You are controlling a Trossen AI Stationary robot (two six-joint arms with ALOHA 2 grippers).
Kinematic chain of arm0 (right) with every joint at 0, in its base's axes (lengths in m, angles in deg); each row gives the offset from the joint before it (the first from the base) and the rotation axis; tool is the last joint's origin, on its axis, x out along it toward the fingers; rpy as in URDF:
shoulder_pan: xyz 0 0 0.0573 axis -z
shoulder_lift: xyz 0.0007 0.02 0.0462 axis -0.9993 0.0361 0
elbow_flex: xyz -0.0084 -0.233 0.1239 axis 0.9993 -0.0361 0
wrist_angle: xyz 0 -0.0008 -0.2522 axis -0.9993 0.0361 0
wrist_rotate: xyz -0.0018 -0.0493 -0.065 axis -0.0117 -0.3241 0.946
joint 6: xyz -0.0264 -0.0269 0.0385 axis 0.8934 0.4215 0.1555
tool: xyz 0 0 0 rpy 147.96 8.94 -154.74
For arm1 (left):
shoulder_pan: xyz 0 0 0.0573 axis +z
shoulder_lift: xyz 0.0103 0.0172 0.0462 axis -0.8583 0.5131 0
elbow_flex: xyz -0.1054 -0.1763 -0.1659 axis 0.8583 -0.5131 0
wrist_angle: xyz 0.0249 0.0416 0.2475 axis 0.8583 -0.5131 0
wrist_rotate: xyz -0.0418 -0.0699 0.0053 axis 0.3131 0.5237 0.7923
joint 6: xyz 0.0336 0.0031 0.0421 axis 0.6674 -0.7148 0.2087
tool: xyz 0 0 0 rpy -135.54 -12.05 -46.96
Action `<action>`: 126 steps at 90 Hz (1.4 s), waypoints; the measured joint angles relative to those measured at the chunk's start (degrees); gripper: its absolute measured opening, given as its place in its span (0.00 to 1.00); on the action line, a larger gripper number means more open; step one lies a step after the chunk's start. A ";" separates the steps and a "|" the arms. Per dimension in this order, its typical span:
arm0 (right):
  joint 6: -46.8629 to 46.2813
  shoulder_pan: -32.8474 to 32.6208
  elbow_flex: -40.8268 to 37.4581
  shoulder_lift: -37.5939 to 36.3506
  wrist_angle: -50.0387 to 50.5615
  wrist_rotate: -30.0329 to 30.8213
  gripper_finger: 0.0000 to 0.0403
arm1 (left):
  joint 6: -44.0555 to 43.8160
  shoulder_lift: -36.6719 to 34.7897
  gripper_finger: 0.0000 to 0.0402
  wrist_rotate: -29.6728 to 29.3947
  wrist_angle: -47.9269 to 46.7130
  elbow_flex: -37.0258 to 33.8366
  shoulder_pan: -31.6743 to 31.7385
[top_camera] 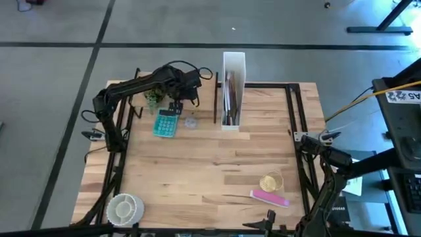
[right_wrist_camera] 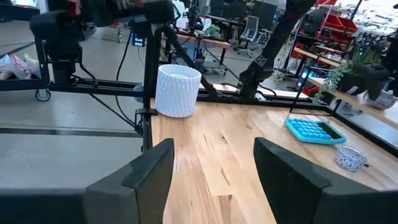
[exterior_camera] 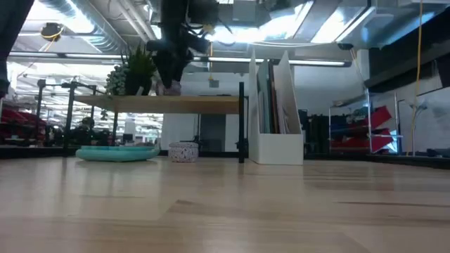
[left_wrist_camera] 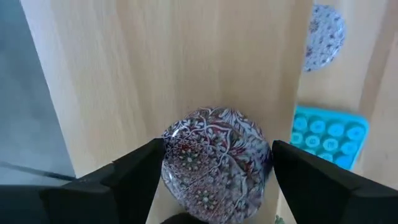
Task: Stock shelves
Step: Remove the red scented candle from the shelf
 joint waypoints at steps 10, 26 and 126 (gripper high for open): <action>0.00 0.00 0.00 0.00 -0.02 -0.07 0.51 | -0.41 0.39 0.70 0.92 0.09 -1.68 0.64; 0.00 0.00 0.00 0.00 -0.02 -0.20 0.51 | -0.90 0.16 0.70 0.71 -0.61 -2.38 0.62; 0.02 0.00 0.00 0.00 -0.13 0.38 0.51 | -6.40 0.04 0.36 -13.87 -7.57 -2.27 -5.43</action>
